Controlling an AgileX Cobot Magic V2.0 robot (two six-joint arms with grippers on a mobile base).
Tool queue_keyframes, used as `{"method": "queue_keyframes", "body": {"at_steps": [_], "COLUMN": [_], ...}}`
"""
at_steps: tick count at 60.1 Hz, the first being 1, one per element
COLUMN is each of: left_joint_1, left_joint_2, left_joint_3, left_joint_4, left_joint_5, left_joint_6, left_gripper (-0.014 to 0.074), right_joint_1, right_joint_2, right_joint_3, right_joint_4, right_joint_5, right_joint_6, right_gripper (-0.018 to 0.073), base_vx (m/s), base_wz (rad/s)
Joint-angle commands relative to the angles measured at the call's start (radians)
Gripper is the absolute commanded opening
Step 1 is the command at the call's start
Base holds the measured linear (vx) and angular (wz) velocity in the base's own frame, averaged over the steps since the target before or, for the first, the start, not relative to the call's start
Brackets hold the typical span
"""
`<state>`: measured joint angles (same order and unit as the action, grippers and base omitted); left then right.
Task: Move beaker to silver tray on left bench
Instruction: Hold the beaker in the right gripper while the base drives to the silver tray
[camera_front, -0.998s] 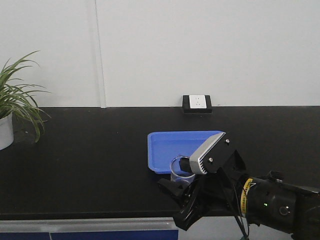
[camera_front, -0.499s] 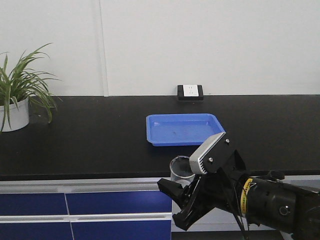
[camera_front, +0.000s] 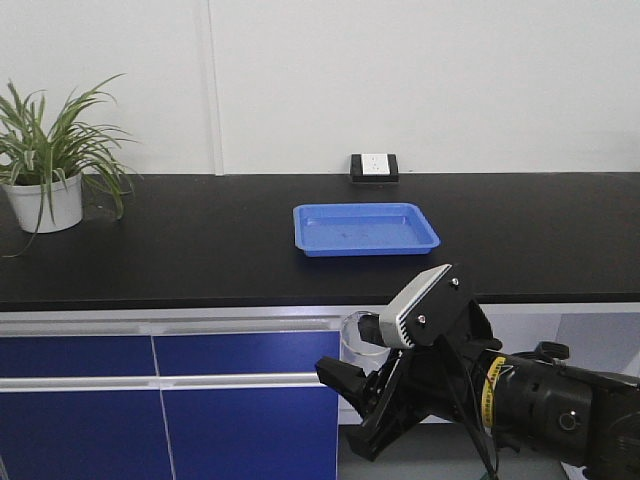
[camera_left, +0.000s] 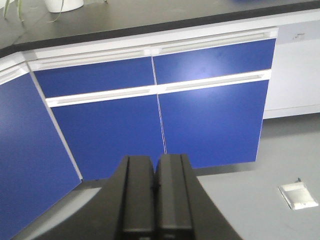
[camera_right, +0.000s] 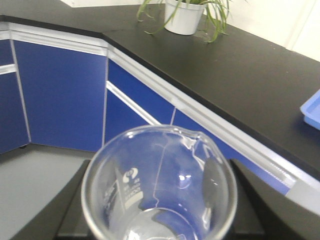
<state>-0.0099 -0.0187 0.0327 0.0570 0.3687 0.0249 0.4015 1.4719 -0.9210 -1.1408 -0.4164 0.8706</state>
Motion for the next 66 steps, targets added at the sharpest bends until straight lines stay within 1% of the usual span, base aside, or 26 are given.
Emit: {"method": "queue_keyframes", "body": {"at_steps": [1,17,31,45,66], "left_joint_1": [-0.005,-0.005,-0.005,-0.005,-0.005], "left_joint_2": [-0.007,-0.007,-0.007,-0.007,-0.007], "left_joint_3": [0.02,0.02,0.02,0.02,0.02], "left_joint_4": [-0.003,-0.003,-0.003,-0.003,-0.003], "left_joint_5": [-0.081,-0.081,-0.081,-0.081,-0.081], "left_joint_6": [-0.002,-0.002,-0.002,-0.002,-0.002], "left_gripper": [0.0001,0.0001,0.0001,0.0001,0.0001], "right_joint_1": [-0.001,-0.001,-0.001,-0.001,-0.001], "right_joint_2": [-0.04,-0.04,-0.04,-0.04,-0.04], "right_joint_3": [-0.027,-0.027,-0.027,-0.027,-0.027], "right_joint_4": [0.026,0.026,0.026,0.026,0.026], "right_joint_5": [-0.039,-0.043,-0.043,-0.042,-0.042], "right_joint_6": [0.003,0.003,0.003,0.003,0.003], "right_gripper": [-0.0011,-0.0011,-0.0011,-0.0011,-0.0011], "base_vx": [-0.25,-0.2,-0.12,-0.09,-0.07], "base_wz": [0.05,0.14,0.36,0.56,0.74]}}
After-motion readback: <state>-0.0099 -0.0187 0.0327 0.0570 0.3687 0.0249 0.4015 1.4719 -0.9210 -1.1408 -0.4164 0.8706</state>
